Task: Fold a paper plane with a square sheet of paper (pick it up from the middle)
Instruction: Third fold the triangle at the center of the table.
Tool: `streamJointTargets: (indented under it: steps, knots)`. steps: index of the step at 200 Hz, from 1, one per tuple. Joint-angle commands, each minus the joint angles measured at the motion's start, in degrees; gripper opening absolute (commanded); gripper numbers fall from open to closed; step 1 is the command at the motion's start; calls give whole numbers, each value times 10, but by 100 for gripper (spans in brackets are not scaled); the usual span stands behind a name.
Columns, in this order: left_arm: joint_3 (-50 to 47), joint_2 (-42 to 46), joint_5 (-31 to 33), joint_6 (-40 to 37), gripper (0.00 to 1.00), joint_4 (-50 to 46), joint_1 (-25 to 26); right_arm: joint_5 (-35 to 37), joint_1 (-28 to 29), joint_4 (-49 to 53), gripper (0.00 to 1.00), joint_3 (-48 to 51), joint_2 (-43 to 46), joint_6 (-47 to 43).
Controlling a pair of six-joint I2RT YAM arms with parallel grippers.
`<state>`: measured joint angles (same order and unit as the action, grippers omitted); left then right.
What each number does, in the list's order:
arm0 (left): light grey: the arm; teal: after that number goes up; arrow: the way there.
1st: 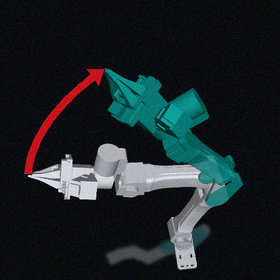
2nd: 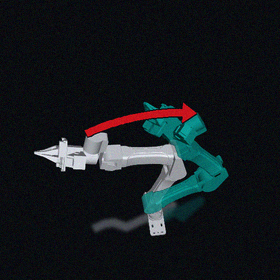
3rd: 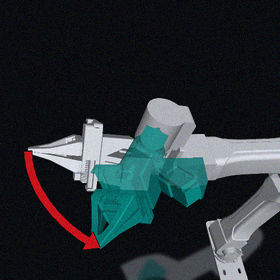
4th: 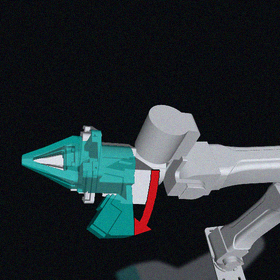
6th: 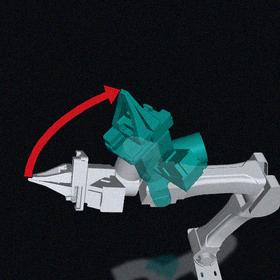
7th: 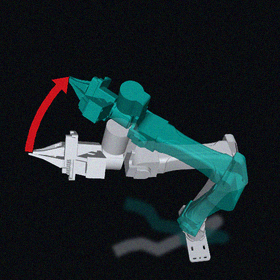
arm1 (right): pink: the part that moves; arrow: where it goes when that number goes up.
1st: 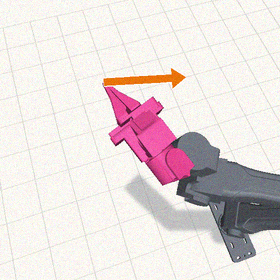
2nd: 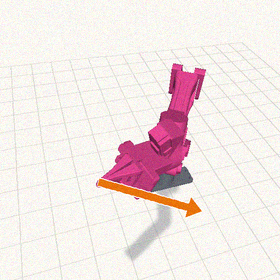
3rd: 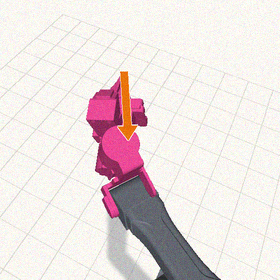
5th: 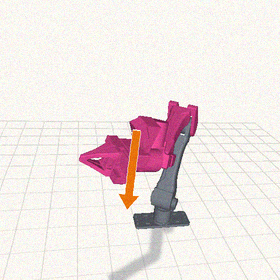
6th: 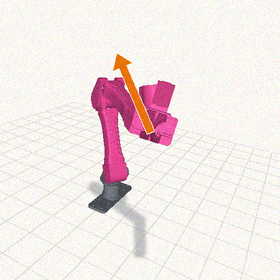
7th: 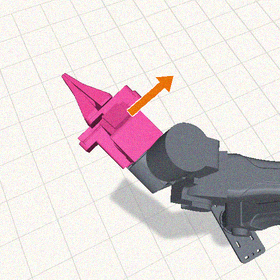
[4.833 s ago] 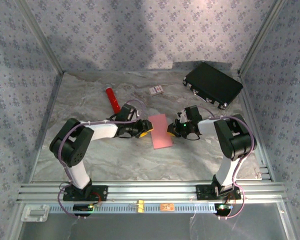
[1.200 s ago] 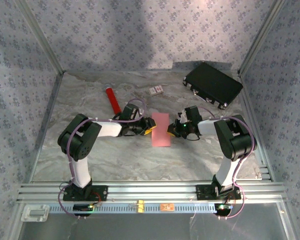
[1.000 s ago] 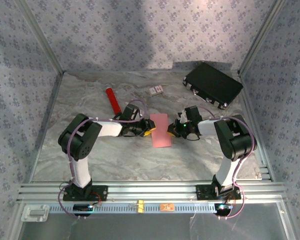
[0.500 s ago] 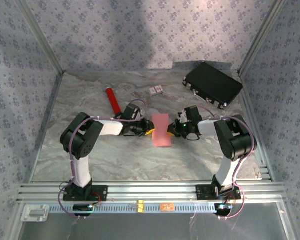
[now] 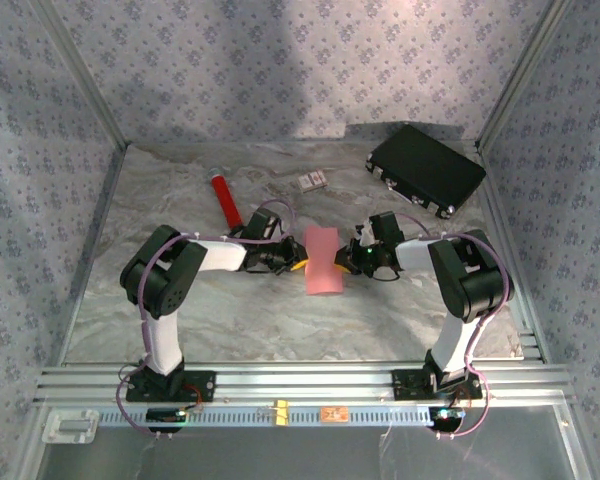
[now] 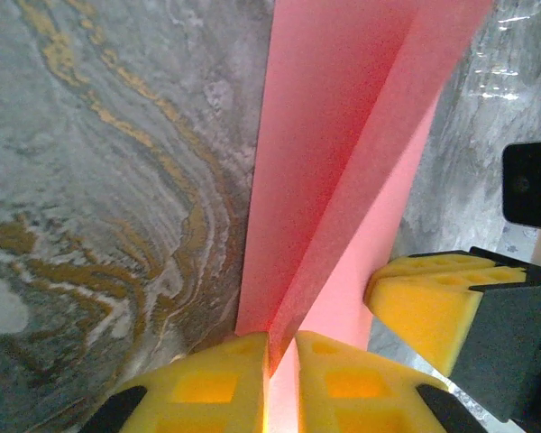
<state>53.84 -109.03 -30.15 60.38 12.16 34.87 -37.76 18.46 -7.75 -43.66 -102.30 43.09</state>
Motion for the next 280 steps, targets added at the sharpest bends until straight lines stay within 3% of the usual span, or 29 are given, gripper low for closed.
streamJointTargets:
  steps: [1, 124, 160, 187, 206, 227, 248, 280]
  knots:
    - [1, 8, 3, -17, 13, -17, 1, 31, -3, 68, 11, 9, 0, -5]
    - [-4, 23, -1, -26, 0, -22, -3, 14, -3, 67, 14, 5, 18, -29]
    - [-18, 39, -16, 0, 0, 1, -10, 7, -2, 55, 23, 12, 45, -42]
    - [-26, 53, -29, 10, 0, -6, -15, 22, 2, 58, 36, 20, 84, -66]
    - [-37, 61, -39, 17, 0, -9, -23, 47, 17, 77, 45, 19, 119, -109]
    - [-58, 77, -46, 32, 0, 5, -30, 95, 50, 110, 48, 8, 154, -160]
    - [-70, 91, -49, 38, 0, 7, -39, 188, 111, 121, 50, 10, 185, -215]
    - [-79, 100, -64, 41, 0, 12, -50, 319, 234, 54, 57, 53, 218, -356]
